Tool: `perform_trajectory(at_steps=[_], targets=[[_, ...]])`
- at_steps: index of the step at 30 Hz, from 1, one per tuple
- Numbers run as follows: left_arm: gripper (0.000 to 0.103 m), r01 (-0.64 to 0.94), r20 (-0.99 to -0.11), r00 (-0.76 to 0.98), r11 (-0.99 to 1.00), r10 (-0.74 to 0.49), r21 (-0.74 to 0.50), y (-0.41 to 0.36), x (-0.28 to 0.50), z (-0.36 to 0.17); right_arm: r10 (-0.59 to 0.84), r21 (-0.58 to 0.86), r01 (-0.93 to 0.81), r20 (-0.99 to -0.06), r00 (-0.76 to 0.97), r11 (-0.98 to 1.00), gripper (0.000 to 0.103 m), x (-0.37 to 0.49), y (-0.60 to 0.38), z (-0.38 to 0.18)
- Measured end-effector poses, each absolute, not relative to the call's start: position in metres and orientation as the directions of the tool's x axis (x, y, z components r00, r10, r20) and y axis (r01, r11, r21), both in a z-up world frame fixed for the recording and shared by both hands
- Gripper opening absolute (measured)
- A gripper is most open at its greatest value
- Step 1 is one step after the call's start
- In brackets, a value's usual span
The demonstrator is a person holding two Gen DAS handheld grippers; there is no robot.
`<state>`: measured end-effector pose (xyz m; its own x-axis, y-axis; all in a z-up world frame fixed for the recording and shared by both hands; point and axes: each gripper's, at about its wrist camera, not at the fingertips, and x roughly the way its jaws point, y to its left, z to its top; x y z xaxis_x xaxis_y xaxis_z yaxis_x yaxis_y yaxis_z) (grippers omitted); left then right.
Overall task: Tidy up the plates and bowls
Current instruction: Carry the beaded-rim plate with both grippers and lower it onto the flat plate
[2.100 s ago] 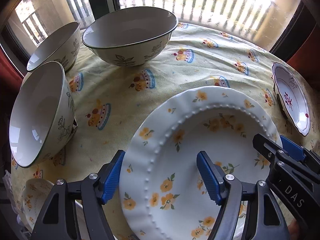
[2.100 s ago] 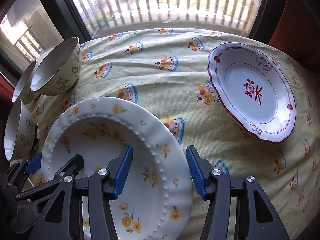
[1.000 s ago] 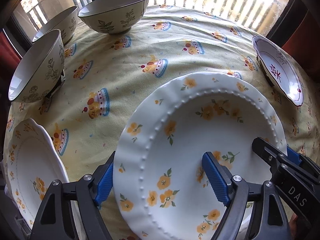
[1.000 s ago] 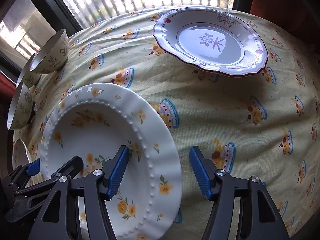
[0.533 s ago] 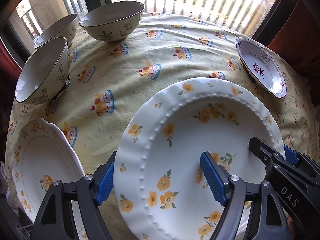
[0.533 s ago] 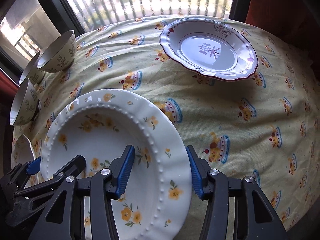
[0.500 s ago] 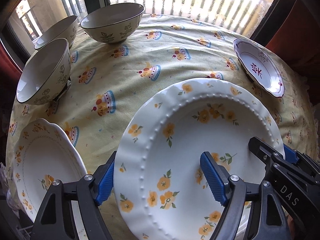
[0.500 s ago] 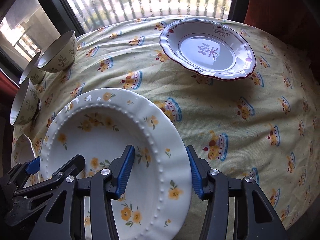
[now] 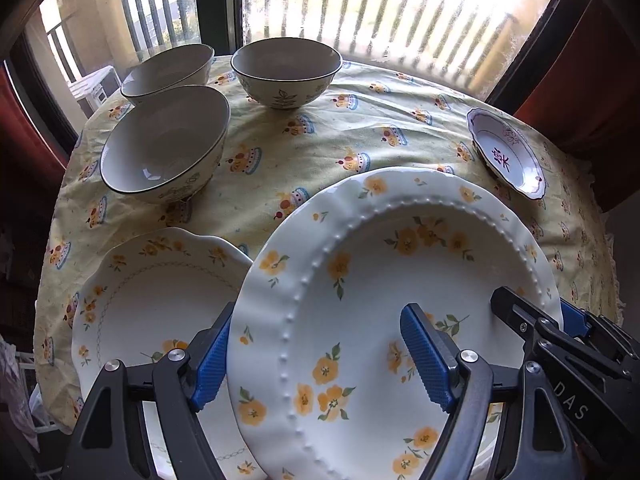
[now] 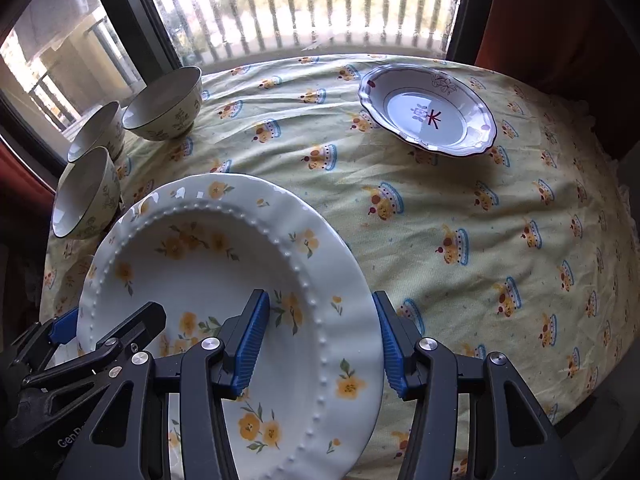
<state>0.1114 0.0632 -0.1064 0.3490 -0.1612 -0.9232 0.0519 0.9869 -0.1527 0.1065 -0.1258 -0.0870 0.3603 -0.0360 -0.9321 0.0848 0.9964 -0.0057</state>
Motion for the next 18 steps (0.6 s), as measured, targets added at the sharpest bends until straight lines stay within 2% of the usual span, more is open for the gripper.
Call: perform_trajectory(at_steps=[10, 18], targets=[[0.08, 0.044, -0.917, 0.358, 0.984, -0.177, -0.173, 0.118, 0.092, -0.1, -0.04, -0.009, 0.084, -0.927, 0.373, 0.996, 0.056, 0.09, -0.072, -0.081], [0.08, 0.025, -0.932, 0.321, 0.985, -0.17, -0.171, 0.155, 0.084, -0.119, -0.028, -0.006, 0.065, -0.935, 0.354, 0.998, 0.056, 0.082, -0.033, -0.091]])
